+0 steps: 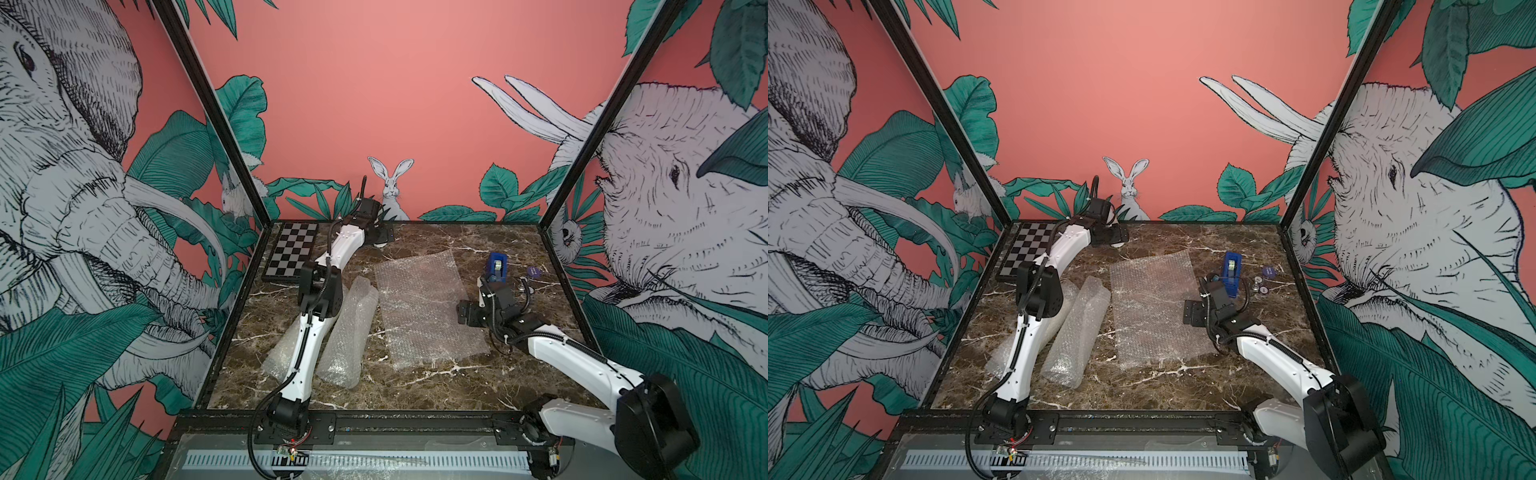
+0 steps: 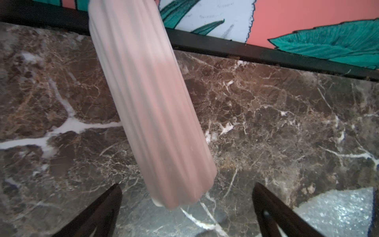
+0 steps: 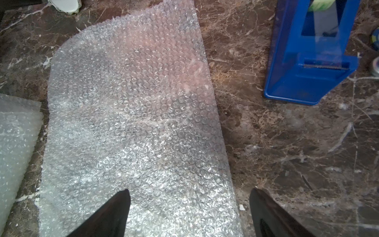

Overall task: Wrap vases in bubble wrap
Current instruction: Pick up the vase from the center of the board.

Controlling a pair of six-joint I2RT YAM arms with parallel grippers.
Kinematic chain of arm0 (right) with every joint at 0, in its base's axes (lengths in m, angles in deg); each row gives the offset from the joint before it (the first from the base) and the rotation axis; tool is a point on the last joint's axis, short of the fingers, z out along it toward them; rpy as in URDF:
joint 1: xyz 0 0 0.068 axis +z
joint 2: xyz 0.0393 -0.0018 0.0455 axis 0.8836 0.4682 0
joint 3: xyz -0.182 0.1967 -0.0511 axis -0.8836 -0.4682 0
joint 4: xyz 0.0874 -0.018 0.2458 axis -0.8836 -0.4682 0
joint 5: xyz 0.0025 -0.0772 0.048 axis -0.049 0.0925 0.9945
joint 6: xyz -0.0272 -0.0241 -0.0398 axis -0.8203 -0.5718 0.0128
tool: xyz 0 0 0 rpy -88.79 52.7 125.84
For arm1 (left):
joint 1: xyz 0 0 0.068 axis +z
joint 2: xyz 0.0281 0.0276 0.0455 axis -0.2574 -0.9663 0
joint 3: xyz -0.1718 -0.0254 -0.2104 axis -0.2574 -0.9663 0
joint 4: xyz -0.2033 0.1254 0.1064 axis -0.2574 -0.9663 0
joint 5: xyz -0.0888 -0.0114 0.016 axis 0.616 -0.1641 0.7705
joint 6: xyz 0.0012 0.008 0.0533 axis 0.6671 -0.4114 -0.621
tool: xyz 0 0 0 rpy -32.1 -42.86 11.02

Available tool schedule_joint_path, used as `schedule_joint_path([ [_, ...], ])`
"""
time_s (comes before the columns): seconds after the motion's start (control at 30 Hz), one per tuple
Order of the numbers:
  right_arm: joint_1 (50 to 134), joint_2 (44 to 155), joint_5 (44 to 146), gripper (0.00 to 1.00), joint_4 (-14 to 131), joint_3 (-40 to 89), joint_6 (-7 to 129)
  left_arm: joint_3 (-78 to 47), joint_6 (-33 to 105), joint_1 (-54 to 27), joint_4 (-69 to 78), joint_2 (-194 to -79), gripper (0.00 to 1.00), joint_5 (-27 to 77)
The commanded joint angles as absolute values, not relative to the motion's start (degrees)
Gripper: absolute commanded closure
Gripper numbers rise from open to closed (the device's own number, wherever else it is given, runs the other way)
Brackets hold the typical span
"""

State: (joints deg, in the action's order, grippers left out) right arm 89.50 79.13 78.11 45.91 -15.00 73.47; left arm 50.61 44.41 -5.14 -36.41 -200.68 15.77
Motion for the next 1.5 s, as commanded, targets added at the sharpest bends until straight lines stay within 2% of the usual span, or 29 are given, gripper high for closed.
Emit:
schedule_joint_path([
  [0.0,89.47,79.46,78.87,0.07,48.05,-15.54,74.03,54.38,49.22,-4.71,-37.09,-202.39,0.01,11.13],
  [0.37,89.42,77.22,80.09,0.07,48.76,-18.13,75.48,63.48,54.09,-5.89,-36.38,-211.25,0.03,10.72],
  [0.43,89.43,77.29,80.35,0.07,49.35,-18.72,75.95,63.51,54.64,-6.0,-36.33,-211.72,0.09,10.37],
  [0.6,89.49,77.94,80.56,0.07,49.66,-18.84,76.22,62.41,53.9,-6.03,-37.91,-210.6,0.33,8.16],
  [0.77,89.45,78.67,80.82,0.07,50.41,-17.59,76.14,55.4,50.94,-6.08,-36.97,-204.56,0.5,5.04],
  [0.93,89.47,79.21,79.57,0.06,50.03,-15.53,74.12,47.82,46.6,-6.25,-35.05,-195.35,0.59,7.34],
  [1.1,88.37,78.01,80.05,0.05,50.37,-14.25,73.19,39.99,42.38,-6.81,-33.43,-185.62,0.62,12.93],
  [1.47,86.72,77.01,92.06,0.08,67.85,-16.53,90.09,2.28,41.53,-13.61,-14.9,-157.8,0.66,20.46],
])
